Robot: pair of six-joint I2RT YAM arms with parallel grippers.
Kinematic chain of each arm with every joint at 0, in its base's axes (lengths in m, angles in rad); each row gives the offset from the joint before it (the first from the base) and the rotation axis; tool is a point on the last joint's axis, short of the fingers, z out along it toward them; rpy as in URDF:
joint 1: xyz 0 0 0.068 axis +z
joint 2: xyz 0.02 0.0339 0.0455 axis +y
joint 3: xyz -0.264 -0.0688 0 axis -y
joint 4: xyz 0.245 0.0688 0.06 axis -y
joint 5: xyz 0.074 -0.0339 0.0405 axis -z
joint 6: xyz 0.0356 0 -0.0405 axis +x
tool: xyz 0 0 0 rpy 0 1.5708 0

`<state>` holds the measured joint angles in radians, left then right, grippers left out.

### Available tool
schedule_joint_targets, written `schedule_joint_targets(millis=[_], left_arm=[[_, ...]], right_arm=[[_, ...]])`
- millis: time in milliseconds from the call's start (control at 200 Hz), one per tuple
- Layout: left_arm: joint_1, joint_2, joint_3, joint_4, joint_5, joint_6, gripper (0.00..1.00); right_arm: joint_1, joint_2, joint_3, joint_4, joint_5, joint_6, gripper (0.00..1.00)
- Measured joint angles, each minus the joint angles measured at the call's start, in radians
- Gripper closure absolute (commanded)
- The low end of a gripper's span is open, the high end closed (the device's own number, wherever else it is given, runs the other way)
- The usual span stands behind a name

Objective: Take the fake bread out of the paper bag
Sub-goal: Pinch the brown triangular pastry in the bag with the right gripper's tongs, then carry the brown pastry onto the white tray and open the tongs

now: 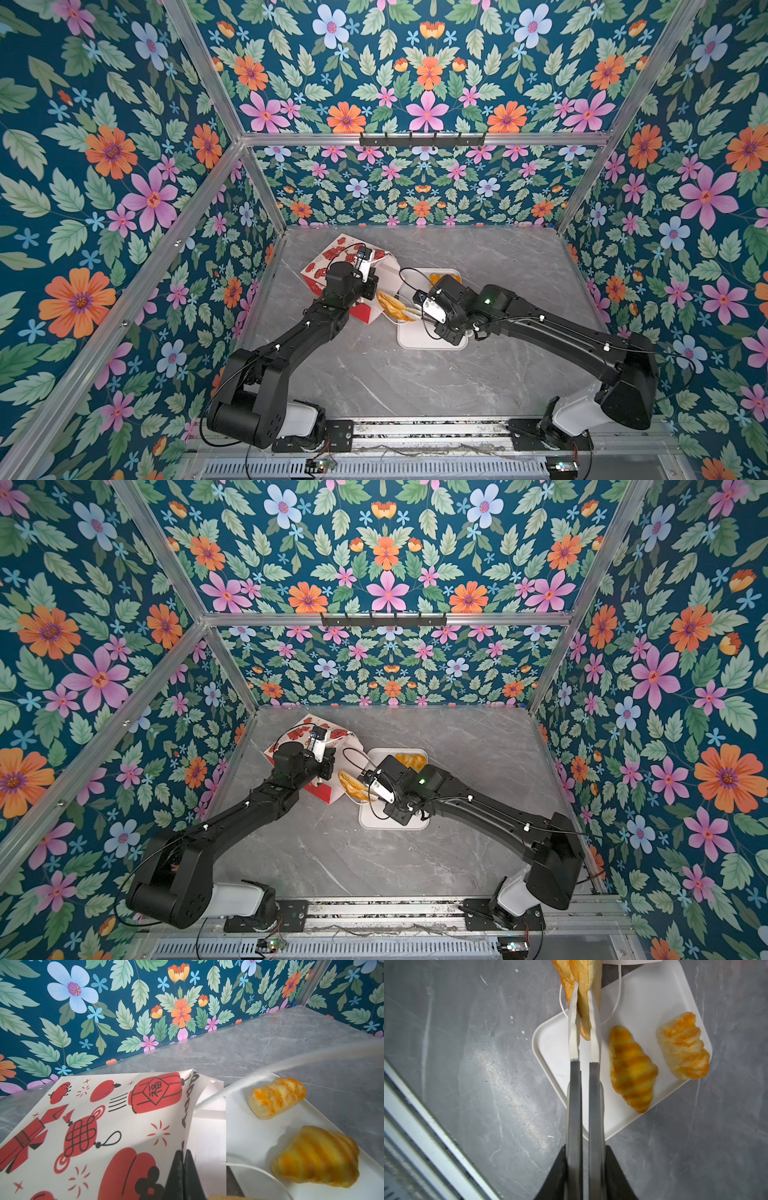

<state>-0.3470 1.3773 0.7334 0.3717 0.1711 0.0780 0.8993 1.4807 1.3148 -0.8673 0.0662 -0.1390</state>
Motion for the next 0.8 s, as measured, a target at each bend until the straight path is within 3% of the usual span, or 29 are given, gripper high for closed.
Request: schedule_joint_targets(millis=[445, 800], left_arm=[[0.000, 0.000, -0.008, 0.006, -0.017, 0.000, 1.00], [0.000, -0.023, -0.029, 0.017, -0.051, 0.002, 1.00]], right_arm=[[-0.270, -0.275, -0.254, 0.177, -0.398, 0.319, 0.76], [-0.350, -0.168, -0.306, 0.468, -0.509, 0.585, 0.77]])
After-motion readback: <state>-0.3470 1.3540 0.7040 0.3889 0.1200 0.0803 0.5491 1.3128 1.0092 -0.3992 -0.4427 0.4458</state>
